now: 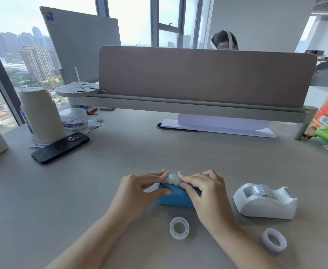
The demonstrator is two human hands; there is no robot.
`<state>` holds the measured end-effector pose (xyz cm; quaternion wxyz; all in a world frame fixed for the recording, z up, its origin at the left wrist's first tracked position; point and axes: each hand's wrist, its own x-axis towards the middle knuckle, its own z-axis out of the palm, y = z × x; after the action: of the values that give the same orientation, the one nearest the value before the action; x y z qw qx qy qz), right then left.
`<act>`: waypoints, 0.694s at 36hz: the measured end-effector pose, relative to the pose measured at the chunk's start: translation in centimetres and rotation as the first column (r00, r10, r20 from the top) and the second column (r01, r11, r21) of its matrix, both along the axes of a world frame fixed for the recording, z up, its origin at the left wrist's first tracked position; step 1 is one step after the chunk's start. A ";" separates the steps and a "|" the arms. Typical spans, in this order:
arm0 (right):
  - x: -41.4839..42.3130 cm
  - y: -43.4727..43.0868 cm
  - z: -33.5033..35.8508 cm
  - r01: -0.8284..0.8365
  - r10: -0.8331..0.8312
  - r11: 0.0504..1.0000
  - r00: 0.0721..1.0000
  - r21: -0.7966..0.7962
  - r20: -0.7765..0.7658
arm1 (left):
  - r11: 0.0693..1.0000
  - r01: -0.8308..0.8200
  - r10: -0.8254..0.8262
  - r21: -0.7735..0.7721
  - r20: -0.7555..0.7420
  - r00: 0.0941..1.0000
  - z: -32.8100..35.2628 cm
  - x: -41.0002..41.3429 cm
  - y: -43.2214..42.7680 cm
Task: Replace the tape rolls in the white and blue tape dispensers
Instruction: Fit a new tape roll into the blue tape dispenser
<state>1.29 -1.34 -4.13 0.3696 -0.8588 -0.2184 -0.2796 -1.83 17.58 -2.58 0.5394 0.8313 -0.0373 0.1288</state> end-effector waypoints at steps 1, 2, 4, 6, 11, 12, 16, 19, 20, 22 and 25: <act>0.0 0.0 0.0 0.003 -0.003 1.000 1.000 -0.003 0.004 | 1.000 0.005 -0.005 -0.018 -0.009 1.000 0.0 0.0 0.0; -0.1 0.0 0.0 0.009 -0.009 1.000 1.000 -0.003 0.006 | 0.999 0.008 -0.009 -0.041 -0.018 1.000 -0.1 0.0 0.0; -0.1 0.0 -0.1 0.017 -0.017 1.000 1.000 -0.004 0.000 | 0.997 0.010 -0.012 -0.072 -0.030 0.999 -0.3 0.0 0.0; -0.1 -0.1 -0.2 0.016 -0.016 1.000 1.000 -0.008 -0.010 | 0.998 0.010 -0.011 -0.058 -0.018 1.000 -0.5 0.2 0.1; -0.2 -0.2 0.0 0.016 -0.016 1.000 1.000 -0.010 0.012 | 1.000 0.016 -0.016 -0.027 0.010 1.000 -0.8 0.4 0.3; -0.2 -0.2 0.0 0.013 -0.013 1.000 1.000 -0.003 0.014 | 1.000 0.018 -0.018 -0.015 0.018 1.000 -0.8 0.4 0.3; -0.3 -0.2 0.1 0.011 -0.011 1.000 1.000 -0.008 0.011 | 0.999 0.028 -0.029 0.017 0.038 0.999 -0.6 0.5 0.3; -0.4 -0.2 0.2 0.005 -0.005 1.000 1.000 -0.008 0.003 | 0.999 0.031 -0.033 0.038 0.057 0.998 -0.7 0.5 0.2; -0.4 -0.2 0.2 0.002 -0.002 1.000 1.000 -0.006 -0.002 | 0.999 0.029 -0.031 0.040 0.067 0.997 -0.7 0.5 0.2; -0.4 -0.2 0.3 -0.006 0.006 1.000 1.000 0.000 -0.014 | 0.999 0.023 -0.027 0.044 0.091 0.995 -0.7 0.5 0.2; -0.7 -0.2 0.6 -0.002 0.007 0.998 0.998 0.066 -0.066 | 0.997 0.041 -0.048 0.062 0.117 0.992 -0.7 0.7 0.2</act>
<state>0.62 -1.57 -3.56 0.4054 -0.8545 -0.1986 -0.2571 -1.17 17.82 -3.28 0.5141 0.8368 -0.0918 0.1646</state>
